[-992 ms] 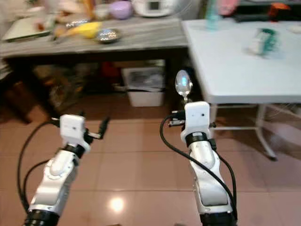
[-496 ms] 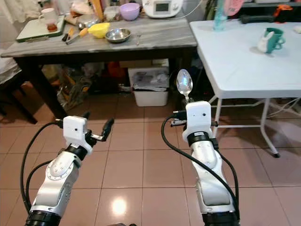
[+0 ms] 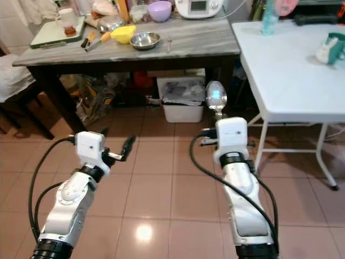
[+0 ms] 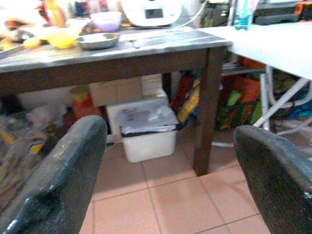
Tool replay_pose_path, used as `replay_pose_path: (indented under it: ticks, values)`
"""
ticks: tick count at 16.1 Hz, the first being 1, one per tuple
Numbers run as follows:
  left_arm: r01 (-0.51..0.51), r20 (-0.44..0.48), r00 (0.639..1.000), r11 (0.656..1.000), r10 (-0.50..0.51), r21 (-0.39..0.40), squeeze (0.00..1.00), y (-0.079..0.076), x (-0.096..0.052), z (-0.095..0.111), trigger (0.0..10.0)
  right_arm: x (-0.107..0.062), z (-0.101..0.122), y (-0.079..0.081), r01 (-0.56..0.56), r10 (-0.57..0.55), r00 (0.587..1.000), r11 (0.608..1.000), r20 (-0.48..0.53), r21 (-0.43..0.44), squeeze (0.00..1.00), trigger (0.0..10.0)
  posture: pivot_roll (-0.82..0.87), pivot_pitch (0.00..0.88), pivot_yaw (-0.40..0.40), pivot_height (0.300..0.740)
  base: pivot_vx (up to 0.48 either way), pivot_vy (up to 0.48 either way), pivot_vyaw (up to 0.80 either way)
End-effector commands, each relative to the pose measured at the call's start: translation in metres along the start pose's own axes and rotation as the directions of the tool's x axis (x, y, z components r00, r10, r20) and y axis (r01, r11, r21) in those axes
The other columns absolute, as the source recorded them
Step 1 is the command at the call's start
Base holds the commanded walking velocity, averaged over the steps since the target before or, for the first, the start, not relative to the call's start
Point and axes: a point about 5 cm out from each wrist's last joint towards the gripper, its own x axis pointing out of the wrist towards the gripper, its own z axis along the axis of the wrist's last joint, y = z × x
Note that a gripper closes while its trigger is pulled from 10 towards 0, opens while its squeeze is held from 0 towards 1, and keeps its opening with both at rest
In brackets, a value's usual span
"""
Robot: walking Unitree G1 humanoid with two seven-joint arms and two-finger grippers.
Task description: Setting the table
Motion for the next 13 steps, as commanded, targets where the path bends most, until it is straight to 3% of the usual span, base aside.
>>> replay_pose_path:
  ticks: [1,11,13]
  values:
    - [-0.018,-0.003,1.000,1.000,0.018,0.009,0.00,0.0081,-0.0013,0.0020,10.0,0.0027,0.0079,0.0072,-0.019,0.018,0.999,1.000,0.031,0.020,0.00,10.0,-0.06,0.085,0.080,0.740,0.386,0.000,0.00]
    - [0.010,-0.011,1.000,1.000,-0.010,-0.001,0.00,0.0036,-0.0027,0.0006,10.0,0.0034,0.0054,0.0076,-0.013,0.012,1.000,0.998,0.014,0.061,0.00,10.0,-0.06,0.087,0.082,0.740,0.394,0.000,0.00]
    - [0.016,-0.012,1.000,1.000,-0.016,-0.003,0.00,0.0026,-0.0023,0.0004,10.0,0.0036,0.0050,0.0083,-0.015,0.014,1.000,0.998,0.011,0.063,0.00,10.0,-0.06,0.087,0.082,0.740,0.396,0.000,-0.52]
